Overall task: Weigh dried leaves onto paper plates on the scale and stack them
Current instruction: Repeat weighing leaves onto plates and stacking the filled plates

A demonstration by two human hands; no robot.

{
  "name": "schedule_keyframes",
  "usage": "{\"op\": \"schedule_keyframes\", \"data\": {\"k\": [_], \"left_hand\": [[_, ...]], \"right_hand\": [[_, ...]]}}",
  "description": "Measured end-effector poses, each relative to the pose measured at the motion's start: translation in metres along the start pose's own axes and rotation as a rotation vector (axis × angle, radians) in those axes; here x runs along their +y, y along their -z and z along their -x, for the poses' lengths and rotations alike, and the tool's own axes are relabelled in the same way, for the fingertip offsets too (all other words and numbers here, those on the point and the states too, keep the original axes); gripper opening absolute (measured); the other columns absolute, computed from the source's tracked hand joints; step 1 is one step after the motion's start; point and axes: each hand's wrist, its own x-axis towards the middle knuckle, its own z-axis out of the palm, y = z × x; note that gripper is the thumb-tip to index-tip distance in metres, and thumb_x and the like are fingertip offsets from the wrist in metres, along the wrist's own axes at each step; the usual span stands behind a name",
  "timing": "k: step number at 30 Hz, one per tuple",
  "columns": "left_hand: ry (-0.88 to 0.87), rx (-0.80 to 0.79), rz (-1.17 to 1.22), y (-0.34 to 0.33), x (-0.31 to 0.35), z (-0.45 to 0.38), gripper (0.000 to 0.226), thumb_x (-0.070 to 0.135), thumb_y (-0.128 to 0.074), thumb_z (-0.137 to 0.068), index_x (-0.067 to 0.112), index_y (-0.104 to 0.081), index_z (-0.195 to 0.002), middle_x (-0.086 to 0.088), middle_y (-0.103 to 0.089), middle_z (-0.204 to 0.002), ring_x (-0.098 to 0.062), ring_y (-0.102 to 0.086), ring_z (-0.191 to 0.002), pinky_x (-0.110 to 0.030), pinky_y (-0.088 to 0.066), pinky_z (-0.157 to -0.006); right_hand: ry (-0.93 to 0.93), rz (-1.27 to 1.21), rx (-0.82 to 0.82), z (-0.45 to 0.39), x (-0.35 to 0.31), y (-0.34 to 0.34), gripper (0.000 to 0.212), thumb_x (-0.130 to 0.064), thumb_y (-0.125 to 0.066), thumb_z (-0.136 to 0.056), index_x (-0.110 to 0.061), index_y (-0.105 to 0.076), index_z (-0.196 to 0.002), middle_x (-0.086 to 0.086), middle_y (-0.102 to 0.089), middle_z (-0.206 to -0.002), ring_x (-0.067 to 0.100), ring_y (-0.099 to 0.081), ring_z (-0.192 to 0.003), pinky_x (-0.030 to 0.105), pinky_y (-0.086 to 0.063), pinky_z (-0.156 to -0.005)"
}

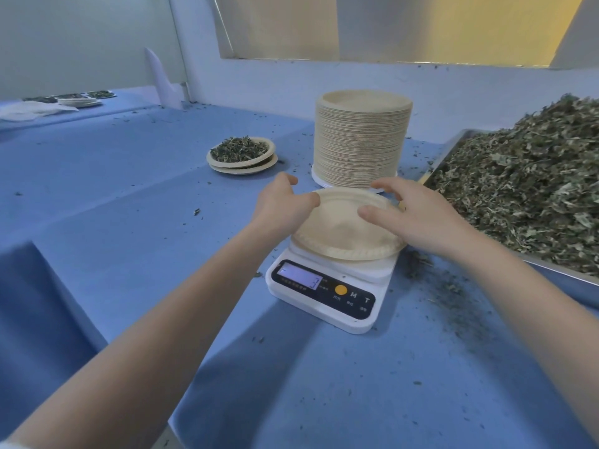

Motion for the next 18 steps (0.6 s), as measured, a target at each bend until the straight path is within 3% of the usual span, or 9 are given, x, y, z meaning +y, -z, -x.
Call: {"op": "schedule_keyframes", "data": {"k": [4,6,9,13,18], "left_hand": [[-0.037,0.017,-0.011,0.000,-0.001,-0.001,0.057,0.028,-0.061,-0.084,0.016,-0.041,-0.136,0.004,-0.043,-0.114,-0.011,-0.047,-0.091,-0.030,-0.039,-0.076],[-0.064,0.030,-0.020,0.000,-0.001,-0.002,0.057,0.028,-0.061,-0.084,0.017,-0.041,-0.136,0.003,-0.045,-0.121,0.000,-0.045,-0.079,-0.027,-0.038,-0.072],[-0.094,0.049,-0.026,0.000,-0.001,-0.002,0.057,0.028,-0.061,-0.083,0.017,-0.041,-0.136,0.002,-0.044,-0.128,0.007,-0.040,-0.073,-0.023,-0.037,-0.059],[-0.109,0.061,-0.040,-0.003,0.001,-0.001,0.056,0.030,-0.062,-0.083,0.019,-0.042,-0.134,0.001,-0.043,-0.131,0.006,-0.040,-0.073,-0.019,-0.032,-0.056],[-0.090,0.065,-0.049,-0.003,0.001,0.000,0.058,0.030,-0.062,-0.082,0.018,-0.041,-0.134,-0.001,-0.041,-0.135,-0.001,-0.043,-0.079,-0.024,-0.035,-0.063]], "right_hand": [[0.027,0.026,-0.106,0.008,-0.009,0.006,0.085,-0.066,-0.062,-0.069,-0.030,-0.035,-0.142,-0.005,-0.036,-0.147,0.013,-0.033,-0.134,0.029,-0.027,-0.106],[0.044,0.053,-0.217,0.013,-0.015,0.012,0.108,-0.076,-0.061,-0.053,-0.031,-0.027,-0.145,-0.007,-0.028,-0.150,0.013,-0.025,-0.139,0.037,-0.021,-0.115],[0.076,0.172,-0.421,0.022,-0.018,0.020,0.130,-0.076,-0.064,-0.039,-0.035,-0.007,-0.150,-0.016,-0.004,-0.154,0.007,-0.003,-0.143,0.033,-0.006,-0.117],[0.113,0.346,-0.502,0.025,-0.016,0.021,0.136,-0.072,-0.073,-0.043,-0.037,0.006,-0.149,-0.014,0.016,-0.155,0.007,0.014,-0.142,0.034,0.005,-0.115],[0.177,0.442,-0.475,0.026,-0.016,0.012,0.134,-0.073,-0.073,-0.049,-0.034,0.006,-0.149,-0.007,0.020,-0.155,0.012,0.021,-0.142,0.038,0.010,-0.117]]}}
